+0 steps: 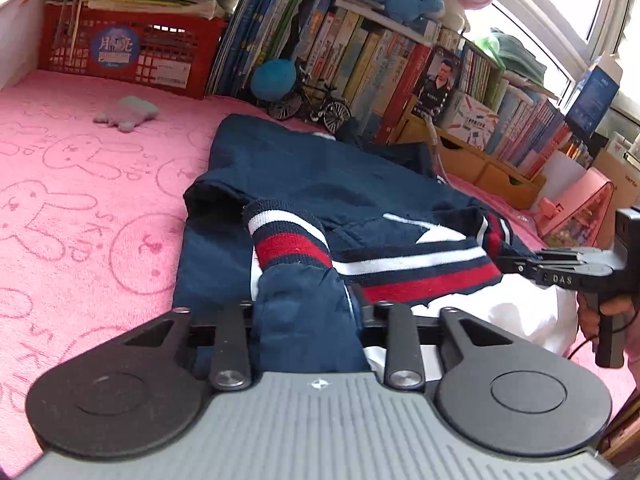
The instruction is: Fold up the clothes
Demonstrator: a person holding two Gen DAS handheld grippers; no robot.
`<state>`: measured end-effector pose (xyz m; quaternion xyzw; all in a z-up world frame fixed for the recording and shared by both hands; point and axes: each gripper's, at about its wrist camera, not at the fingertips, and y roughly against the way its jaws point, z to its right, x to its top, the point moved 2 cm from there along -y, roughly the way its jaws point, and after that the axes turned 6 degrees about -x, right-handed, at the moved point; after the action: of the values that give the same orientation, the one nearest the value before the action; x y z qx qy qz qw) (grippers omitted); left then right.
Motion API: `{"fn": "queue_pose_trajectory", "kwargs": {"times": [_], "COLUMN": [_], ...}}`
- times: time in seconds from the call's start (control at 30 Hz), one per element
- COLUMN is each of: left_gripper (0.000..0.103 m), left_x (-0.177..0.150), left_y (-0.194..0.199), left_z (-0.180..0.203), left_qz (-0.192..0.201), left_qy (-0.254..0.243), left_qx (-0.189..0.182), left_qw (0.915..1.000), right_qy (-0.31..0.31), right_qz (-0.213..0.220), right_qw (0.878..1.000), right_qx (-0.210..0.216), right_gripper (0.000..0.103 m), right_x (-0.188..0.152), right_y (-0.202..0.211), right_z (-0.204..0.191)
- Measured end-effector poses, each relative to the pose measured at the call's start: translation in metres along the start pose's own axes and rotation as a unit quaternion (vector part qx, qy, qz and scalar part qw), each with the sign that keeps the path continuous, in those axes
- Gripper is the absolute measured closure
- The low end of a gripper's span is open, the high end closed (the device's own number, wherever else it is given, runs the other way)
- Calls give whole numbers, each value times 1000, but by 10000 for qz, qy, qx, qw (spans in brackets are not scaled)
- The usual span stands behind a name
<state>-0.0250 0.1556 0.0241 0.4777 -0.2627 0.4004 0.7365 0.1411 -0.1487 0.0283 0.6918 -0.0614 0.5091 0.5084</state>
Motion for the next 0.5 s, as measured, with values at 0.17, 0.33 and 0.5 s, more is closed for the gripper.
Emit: {"fn": "queue_pose_trajectory", "kwargs": {"times": [0.17,0.33,0.5], "left_gripper": [87,84,79], "left_x": [46,119,148], "left_y": [5,-44,-141], "left_z": [20,38,39], "left_qz": [540,889,412], "left_qy": [-291,-980,-1559], "left_qx": [-260,-182,543], "left_qw": [9978,9910,9854], "right_qy": [-127,-422,-998], "right_qz": [770,1505,1347], "right_qw": [9967,9847,9797], "right_qx": [-208,-773,-1097], "right_gripper": [90,90,88], "right_x": [8,48,79], "right_y": [58,86,37], "right_z": [2,30,71]}}
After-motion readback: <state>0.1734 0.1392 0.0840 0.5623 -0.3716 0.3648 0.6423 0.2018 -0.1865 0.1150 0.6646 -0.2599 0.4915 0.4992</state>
